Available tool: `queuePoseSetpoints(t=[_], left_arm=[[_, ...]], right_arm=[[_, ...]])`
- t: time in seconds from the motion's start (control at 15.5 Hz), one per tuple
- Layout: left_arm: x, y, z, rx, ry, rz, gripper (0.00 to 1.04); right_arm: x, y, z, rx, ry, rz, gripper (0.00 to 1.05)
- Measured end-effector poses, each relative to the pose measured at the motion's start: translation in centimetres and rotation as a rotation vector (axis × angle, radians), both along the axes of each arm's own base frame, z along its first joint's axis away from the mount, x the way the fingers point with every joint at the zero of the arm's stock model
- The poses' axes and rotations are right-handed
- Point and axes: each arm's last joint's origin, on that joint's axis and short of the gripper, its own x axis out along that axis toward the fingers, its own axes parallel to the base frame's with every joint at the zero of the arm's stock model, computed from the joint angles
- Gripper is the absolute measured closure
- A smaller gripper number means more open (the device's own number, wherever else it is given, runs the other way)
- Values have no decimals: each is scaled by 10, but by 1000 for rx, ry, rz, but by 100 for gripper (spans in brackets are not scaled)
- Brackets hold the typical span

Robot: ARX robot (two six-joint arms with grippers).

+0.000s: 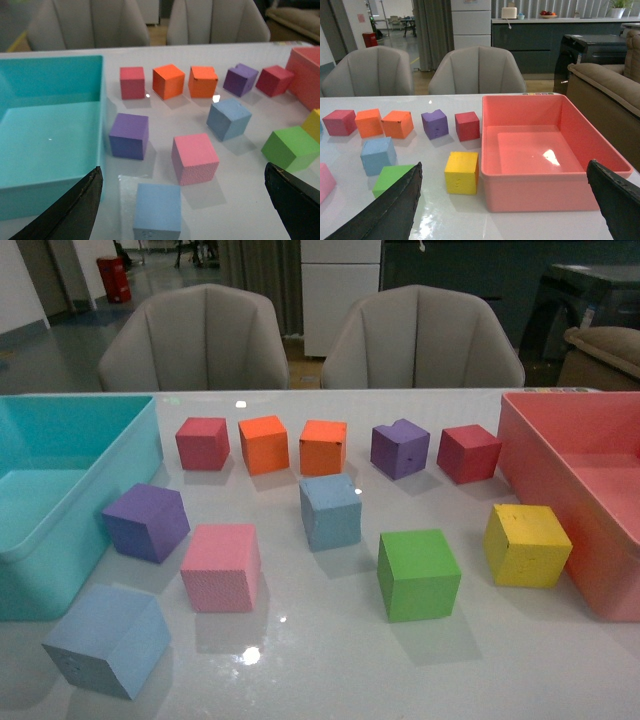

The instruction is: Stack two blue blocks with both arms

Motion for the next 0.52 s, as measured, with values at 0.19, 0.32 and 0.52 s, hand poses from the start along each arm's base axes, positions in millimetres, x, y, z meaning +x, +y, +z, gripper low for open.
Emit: queuePoseSetpoints(t=[0.19, 0.32, 0.52], left_arm=[[63, -2, -37, 48, 234, -67, 7], [77, 3, -63, 66, 375, -65, 7], [90, 10, -79, 58, 463, -45, 7]], right_arm=[[0, 0, 0, 0, 0, 0, 6], [0, 0, 0, 0, 0, 0, 6], [0, 0, 0, 0, 0, 0, 6]])
